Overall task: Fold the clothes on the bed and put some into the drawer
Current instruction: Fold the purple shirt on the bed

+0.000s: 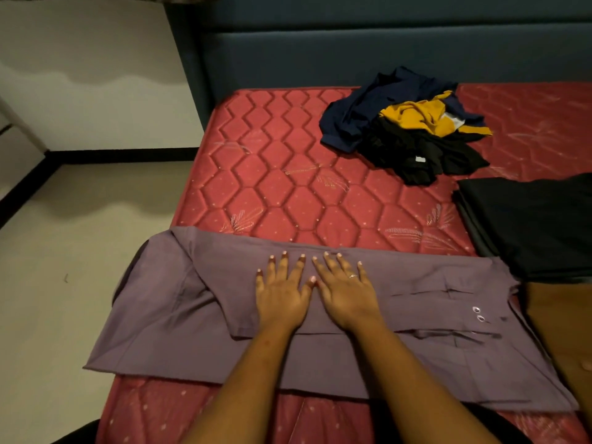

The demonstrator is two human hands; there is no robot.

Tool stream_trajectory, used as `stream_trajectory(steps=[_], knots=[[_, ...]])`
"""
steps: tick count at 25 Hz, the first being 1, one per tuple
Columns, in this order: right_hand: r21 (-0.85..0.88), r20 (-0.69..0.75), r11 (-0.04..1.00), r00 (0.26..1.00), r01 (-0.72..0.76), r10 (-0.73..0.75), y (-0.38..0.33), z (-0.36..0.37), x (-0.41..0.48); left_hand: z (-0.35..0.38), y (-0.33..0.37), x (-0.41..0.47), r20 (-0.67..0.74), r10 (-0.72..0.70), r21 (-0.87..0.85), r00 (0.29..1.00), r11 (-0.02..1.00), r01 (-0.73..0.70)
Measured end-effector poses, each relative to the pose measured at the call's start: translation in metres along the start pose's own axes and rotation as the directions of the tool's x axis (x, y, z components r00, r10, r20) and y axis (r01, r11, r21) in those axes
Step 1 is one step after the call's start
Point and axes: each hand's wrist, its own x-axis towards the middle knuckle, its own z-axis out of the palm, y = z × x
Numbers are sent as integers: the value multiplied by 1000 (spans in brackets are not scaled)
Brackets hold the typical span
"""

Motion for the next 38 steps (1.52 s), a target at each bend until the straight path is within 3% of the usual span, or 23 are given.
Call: stream_trajectory(steps=[7, 11, 15, 20, 25, 30, 32, 35, 38], knots=[[-50, -35, 910, 911, -412, 411, 158, -32, -42, 5, 43, -2, 19, -199, -6, 980, 980, 200], [44, -65, 847, 845, -529, 531, 178, -27, -49, 30, 120, -21, 46, 42, -56, 998, 998, -40], [129, -134, 793, 782, -595, 609, 190, -24, -42, 45, 166, -30, 90, 238, -24, 967, 971, -236], [171, -143, 746, 733, -644, 665, 202, -24, -40, 39, 162, -24, 161, 265, -15, 951, 964, -266], [268, -77, 744, 756, -612, 650, 210, -35, -78, 28, 162, -20, 315, 247, 8, 916, 965, -263], [410, -87, 566, 587, -715, 805, 182, -39, -128, 24, 149, -48, 331, 300, 19, 894, 946, -325], [423, -2, 491, 541, -762, 841, 175, -49, -130, 23, 143, -58, 345, 315, 34, 884, 937, -347], [603, 204, 309, 517, -736, 831, 173, -64, -122, 16, 137, -64, 416, 310, 3, 855, 940, -342], [848, 307, 56, 574, -527, 759, 167, -83, -107, 9, 132, -56, 405, 359, -245, 841, 929, -279]])
